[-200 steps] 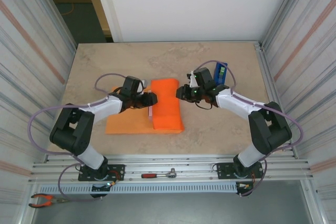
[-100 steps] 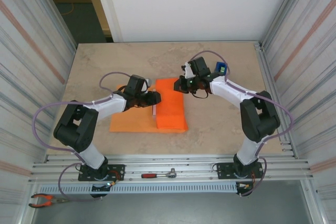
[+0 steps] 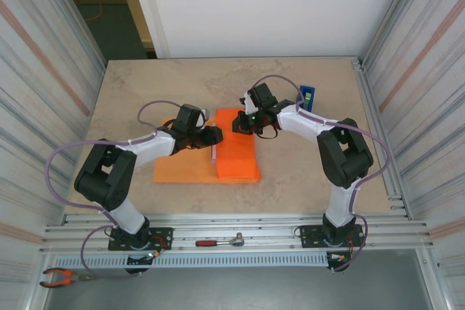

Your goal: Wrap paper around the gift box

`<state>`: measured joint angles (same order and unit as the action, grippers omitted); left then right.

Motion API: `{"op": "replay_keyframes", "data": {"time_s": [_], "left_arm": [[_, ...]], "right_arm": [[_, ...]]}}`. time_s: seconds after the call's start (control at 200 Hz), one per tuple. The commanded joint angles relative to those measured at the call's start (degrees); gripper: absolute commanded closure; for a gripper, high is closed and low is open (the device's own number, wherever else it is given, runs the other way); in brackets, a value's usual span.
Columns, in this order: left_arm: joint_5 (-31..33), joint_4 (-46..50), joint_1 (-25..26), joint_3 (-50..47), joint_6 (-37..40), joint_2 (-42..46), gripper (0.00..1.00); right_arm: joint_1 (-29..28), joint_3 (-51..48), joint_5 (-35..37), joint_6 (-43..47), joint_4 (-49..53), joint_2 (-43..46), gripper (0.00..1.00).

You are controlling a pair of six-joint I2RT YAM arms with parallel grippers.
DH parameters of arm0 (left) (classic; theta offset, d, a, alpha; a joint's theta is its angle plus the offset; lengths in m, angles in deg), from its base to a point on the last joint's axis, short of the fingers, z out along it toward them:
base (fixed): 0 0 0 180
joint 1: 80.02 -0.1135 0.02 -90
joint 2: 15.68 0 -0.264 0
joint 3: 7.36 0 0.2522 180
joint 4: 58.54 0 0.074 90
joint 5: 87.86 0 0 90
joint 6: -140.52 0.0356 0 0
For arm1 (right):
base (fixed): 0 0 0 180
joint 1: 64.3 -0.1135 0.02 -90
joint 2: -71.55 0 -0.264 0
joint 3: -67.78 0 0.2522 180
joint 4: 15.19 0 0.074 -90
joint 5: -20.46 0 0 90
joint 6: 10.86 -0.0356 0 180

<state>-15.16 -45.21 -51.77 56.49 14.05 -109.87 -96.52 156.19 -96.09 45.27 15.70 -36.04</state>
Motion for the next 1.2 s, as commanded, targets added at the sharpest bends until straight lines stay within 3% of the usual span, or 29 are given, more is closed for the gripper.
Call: {"op": "replay_keyframes", "data": {"time_s": [0.0, 0.296, 0.526, 0.777, 1.047, 1.192], "left_arm": [[3.1, 3.4, 0.6, -1.5, 0.5, -1.4, 0.58], [3.6, 8.7, -1.8, 0.5, 1.4, 4.8, 0.53], [7.4, 13.2, -13.1, -6.0, 0.3, 16.4, 0.42], [11.1, 17.3, -24.8, -14.0, -1.4, 22.1, 0.34], [14.6, 18.6, -26.3, -16.5, -2.7, 21.9, 0.30], [12.8, 15.8, -26.4, -18.0, -2.9, 19.0, 0.29]], "right_arm": [[0.0, -1.6, 2.2, 0.1, 0.1, -1.8, 1.00], [0.7, -5.2, 3.4, -0.7, -1.2, -1.8, 1.00], [0.9, -6.6, 3.1, -0.9, -2.2, -1.5, 1.00], [0.9, -7.6, 2.9, -1.2, -3.2, -1.6, 1.00], [1.0, -8.1, 2.7, -1.3, -3.6, -1.2, 1.00], [1.0, -8.4, 2.4, -1.3, -4.0, -1.2, 1.00]]}}
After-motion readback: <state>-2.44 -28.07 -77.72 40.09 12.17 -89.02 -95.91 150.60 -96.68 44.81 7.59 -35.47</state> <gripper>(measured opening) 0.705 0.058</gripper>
